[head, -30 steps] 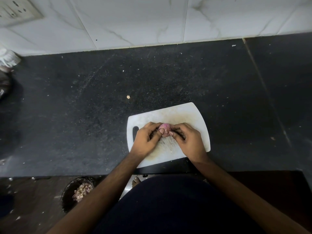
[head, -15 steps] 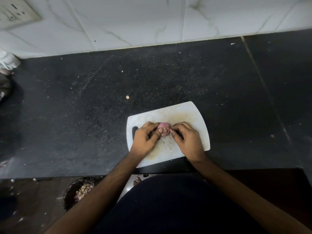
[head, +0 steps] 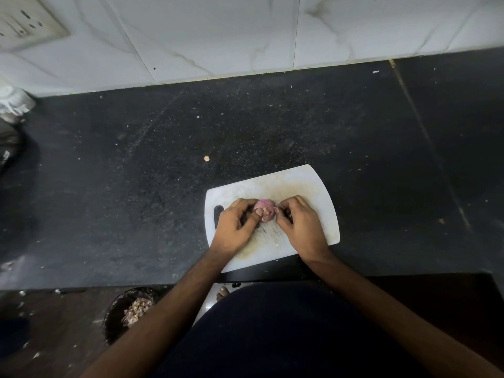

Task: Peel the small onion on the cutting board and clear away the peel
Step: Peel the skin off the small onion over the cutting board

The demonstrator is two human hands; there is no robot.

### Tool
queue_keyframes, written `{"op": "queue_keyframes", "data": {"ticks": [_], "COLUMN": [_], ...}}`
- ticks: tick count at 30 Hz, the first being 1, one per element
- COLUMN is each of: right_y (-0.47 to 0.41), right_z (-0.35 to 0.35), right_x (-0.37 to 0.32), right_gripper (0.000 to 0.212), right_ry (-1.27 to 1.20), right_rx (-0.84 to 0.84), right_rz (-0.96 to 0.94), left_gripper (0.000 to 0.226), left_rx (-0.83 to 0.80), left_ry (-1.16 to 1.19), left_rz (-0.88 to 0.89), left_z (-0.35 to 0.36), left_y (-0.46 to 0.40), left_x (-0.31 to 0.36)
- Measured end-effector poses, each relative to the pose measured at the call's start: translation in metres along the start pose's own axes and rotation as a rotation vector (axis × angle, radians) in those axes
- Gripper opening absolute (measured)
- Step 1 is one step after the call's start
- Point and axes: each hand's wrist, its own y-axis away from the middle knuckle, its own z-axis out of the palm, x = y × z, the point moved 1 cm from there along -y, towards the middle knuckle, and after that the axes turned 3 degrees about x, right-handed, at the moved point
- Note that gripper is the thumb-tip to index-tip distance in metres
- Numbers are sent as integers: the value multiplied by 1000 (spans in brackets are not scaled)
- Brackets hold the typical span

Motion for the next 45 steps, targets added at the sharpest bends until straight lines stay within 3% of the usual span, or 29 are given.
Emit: {"op": "queue_keyframes", "data": {"ticks": [7, 11, 15, 20, 25, 29, 35, 45], "right_y": [-3, 0, -1, -5, -5, -9, -6, -4], "right_z": [-1, -1, -4, -2, 0, 2, -3, -15], "right_x": [-1, 0, 0, 3, 2, 2, 0, 3], "right_gripper": [10, 12, 21, 6, 7, 6, 26, 20], "right_ry": [-5, -60, -159, -221, -101, -18, -109, -268], "right_rx": [51, 71, -10, -27, -24, 22, -10, -107], "right_rz": [26, -54, -43, 5, -21, -8, -70, -67], "left_gripper": [39, 42, 33, 53, 37, 40, 42, 40], "left_rx": [-12, 4, -12, -56, -85, -212, -184, -75], "left_ry": [125, 120, 162, 151, 278, 329, 214, 81], "left_rz": [-29, -43, -22, 31, -34, -68, -34, 97], "left_z": [0, 1, 0, 0, 3, -3, -5, -4], "left_y": [3, 3, 4, 4, 1, -3, -2, 1], "left_x": [11, 8, 8, 4, 4, 3, 1, 1]}}
